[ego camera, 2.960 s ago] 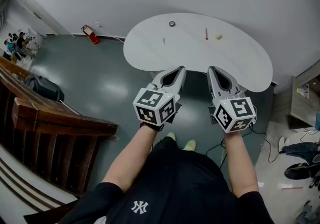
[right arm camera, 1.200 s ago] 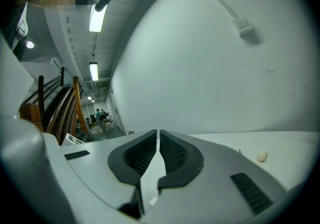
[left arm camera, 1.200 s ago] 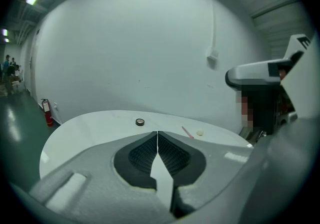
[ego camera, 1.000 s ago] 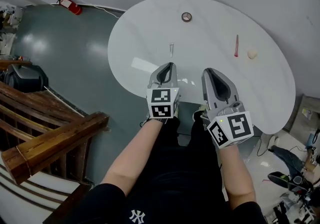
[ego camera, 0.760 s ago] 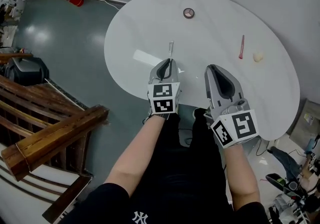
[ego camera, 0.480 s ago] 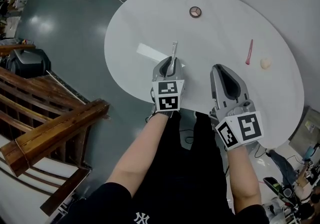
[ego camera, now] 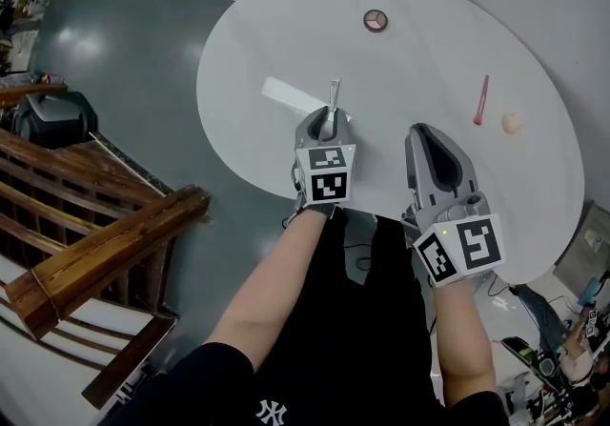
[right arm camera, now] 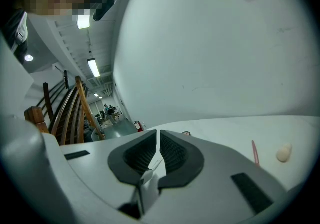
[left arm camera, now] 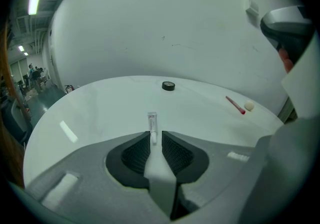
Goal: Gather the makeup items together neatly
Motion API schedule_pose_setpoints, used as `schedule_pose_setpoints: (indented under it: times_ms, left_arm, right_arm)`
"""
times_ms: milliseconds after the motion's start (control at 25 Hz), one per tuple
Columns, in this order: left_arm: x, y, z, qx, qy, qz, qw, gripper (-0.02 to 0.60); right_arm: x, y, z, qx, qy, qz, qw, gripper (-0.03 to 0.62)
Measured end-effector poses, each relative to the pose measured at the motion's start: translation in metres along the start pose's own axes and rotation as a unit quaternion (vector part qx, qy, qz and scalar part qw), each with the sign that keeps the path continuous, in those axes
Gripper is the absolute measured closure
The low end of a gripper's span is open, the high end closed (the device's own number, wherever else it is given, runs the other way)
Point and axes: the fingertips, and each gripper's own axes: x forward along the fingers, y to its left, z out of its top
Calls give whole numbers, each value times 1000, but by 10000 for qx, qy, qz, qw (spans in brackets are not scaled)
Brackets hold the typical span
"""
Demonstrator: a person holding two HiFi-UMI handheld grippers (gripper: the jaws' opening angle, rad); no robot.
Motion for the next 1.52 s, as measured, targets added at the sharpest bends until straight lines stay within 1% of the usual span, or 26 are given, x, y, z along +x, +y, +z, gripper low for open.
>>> schedule_pose_setpoints:
  times_ms: [320,440,720,1000,1360,1520]
  left_arm:
    - [13,2,-2,-33,227,221,9995,523]
    - [14,3,-4,-15,253,325,9992,545]
    - [10,-5,-6,-133,200,311,9992,549]
    - [-1,-30,-4,-125,66,117,9998,549]
    - [-30,-77,-17,-316,98,-294,9990,549]
    - [-40,-96,-25,-294,151,-447,9985,549]
  right_arm:
    - [-4,-13,-2,105,22,-134,9999,576]
    - [-7,-18,-3,137,6,-179,9997,576]
    - [-13,-25,-3,199,-19,-269,9994,576]
    - [-22,-37,-9,234,-40,-453,9987,576]
    - [-47,-42,-10,244,-93,-670,9974,576]
    - [-60,-45,-13,262,-106,-745,9968,576]
